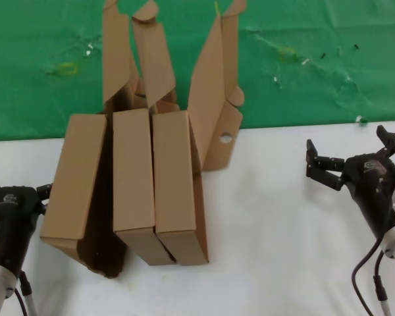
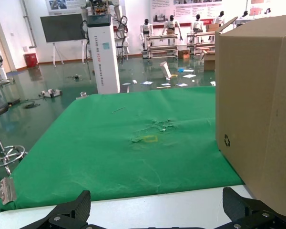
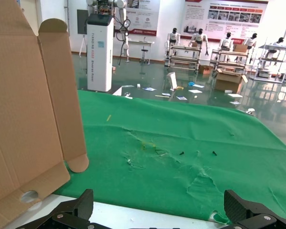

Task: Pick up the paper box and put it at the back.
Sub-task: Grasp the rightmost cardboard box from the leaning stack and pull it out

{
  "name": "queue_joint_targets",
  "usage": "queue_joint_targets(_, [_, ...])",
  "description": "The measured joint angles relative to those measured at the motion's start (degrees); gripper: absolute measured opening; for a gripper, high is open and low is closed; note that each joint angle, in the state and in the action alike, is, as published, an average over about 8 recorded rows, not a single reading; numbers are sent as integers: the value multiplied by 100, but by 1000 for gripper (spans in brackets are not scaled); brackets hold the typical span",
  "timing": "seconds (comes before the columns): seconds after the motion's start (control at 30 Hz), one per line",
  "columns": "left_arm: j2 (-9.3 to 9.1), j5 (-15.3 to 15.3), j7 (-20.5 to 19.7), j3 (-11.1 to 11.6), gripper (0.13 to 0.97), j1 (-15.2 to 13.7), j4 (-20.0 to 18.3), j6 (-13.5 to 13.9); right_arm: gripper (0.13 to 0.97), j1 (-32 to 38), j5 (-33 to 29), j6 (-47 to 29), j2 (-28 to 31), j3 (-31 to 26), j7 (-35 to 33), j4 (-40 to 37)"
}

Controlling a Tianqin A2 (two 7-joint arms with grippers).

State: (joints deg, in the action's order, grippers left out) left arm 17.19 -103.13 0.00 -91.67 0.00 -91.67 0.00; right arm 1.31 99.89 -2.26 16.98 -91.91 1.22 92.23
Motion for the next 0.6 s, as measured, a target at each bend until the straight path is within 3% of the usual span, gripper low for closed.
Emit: queue_joint_targets(0.6, [0,0,0,0,966,0,0,0,966,0,0,0,0,0,0,0])
